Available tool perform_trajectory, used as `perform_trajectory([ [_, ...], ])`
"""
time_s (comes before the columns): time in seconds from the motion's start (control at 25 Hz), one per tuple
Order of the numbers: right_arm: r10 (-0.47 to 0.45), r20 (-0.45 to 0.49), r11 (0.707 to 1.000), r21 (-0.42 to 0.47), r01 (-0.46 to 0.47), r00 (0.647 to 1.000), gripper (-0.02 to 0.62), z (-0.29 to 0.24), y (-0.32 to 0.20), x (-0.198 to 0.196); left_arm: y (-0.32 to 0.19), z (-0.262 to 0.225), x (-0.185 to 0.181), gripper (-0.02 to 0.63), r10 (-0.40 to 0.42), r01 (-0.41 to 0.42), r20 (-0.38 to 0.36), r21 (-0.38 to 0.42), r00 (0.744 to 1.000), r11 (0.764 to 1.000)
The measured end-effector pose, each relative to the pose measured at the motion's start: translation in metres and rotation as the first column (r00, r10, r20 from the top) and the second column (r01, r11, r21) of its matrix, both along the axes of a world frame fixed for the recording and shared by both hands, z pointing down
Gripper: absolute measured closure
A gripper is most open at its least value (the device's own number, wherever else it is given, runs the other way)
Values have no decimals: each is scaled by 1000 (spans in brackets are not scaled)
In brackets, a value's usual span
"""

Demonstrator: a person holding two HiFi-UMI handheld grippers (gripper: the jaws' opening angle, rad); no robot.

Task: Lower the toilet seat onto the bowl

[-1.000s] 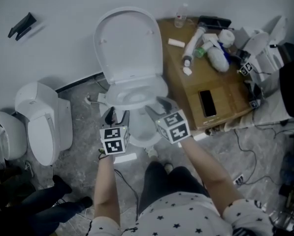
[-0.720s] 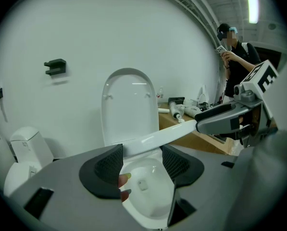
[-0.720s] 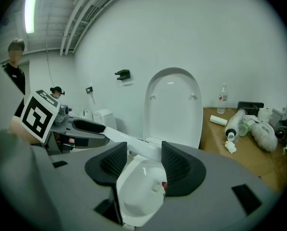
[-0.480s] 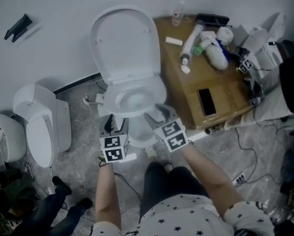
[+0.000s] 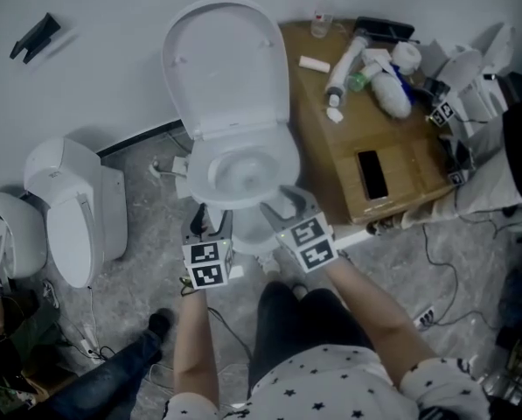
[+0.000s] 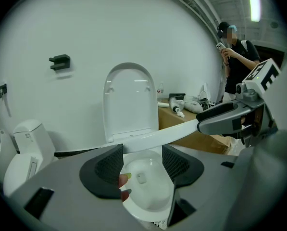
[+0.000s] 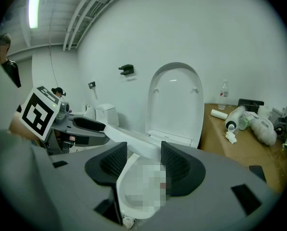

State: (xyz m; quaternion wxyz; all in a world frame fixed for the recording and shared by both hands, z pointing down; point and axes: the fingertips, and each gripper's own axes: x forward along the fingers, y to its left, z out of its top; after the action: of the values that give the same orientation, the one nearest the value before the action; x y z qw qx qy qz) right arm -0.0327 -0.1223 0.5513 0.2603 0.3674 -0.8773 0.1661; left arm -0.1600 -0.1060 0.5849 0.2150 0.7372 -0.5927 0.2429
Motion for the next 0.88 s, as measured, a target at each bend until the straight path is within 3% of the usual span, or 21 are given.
perform_trajectory([
  [0.88,6,-28,1000,-18,-6,1000,379,40,35,7,37,41,5,351,21,-20,32,-40,999,999],
])
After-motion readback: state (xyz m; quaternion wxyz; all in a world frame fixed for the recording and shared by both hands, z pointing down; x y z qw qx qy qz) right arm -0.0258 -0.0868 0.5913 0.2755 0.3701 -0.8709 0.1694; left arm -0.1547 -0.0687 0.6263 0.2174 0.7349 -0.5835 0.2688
